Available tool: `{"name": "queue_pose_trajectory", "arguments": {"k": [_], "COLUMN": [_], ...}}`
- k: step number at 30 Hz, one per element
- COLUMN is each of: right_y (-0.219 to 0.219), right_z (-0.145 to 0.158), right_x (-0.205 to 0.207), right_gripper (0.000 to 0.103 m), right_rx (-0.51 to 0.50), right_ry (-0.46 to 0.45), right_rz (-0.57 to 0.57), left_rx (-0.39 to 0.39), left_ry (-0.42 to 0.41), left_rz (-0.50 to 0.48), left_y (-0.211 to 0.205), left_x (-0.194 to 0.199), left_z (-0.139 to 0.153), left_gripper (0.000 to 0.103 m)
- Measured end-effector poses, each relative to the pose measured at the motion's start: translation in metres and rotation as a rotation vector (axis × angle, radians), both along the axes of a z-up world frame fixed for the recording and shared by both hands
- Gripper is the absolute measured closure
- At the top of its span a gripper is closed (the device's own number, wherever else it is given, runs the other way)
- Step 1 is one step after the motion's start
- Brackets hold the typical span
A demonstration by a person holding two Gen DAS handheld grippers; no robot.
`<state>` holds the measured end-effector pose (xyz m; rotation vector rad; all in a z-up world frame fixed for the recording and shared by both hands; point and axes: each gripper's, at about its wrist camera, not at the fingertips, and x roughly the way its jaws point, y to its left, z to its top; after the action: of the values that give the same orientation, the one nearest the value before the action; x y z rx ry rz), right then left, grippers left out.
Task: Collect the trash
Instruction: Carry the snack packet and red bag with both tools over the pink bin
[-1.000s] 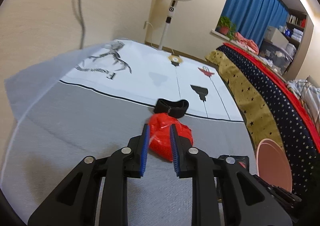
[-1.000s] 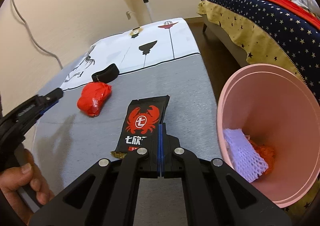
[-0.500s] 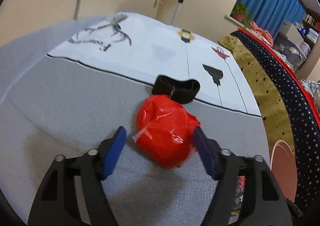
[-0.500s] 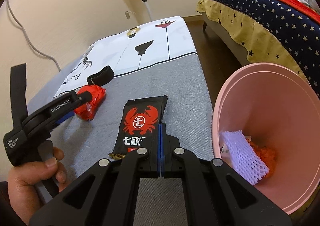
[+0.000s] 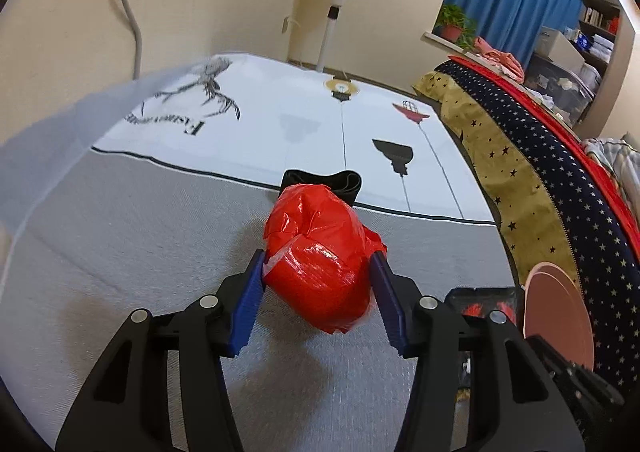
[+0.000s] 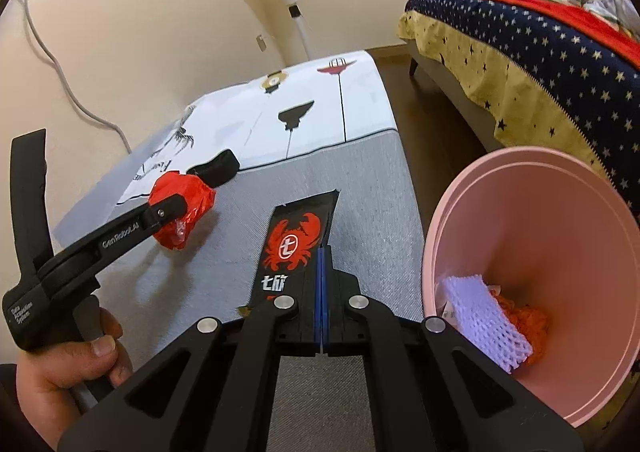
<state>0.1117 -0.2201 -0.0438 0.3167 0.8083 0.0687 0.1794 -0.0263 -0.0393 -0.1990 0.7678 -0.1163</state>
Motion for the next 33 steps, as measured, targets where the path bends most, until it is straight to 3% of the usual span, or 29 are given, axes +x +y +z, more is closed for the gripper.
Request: {"name": "queue_pose_trajectory", "arguments": {"k": [18,26,33], "right_y": [0.001,-0.006,-0.012], "right_z": [0.051,0.067,0.08], "right_x": [-0.047,-0.064,-0.072], "right_gripper": [0.103,0.103,0.103], "right_rx": [-0.058,-0.08,-0.105], "right_ry": [-0.104,-0.135,-0.163], "right_rz": [-0.007,-0.023,-0.038], "left_rx": [0.047,0.053,0.067], "left_ry": [-0.106,-0.106,-0.126], "left_rz": [-0.019,0.038,0.021], "left_y": [0.017,0.045,0.045], "left_x": [-0.067,-0.087,-0.099], "left_z": [0.037,0.042,0.05], "left_gripper": [0.052,0.052,0.052]}}
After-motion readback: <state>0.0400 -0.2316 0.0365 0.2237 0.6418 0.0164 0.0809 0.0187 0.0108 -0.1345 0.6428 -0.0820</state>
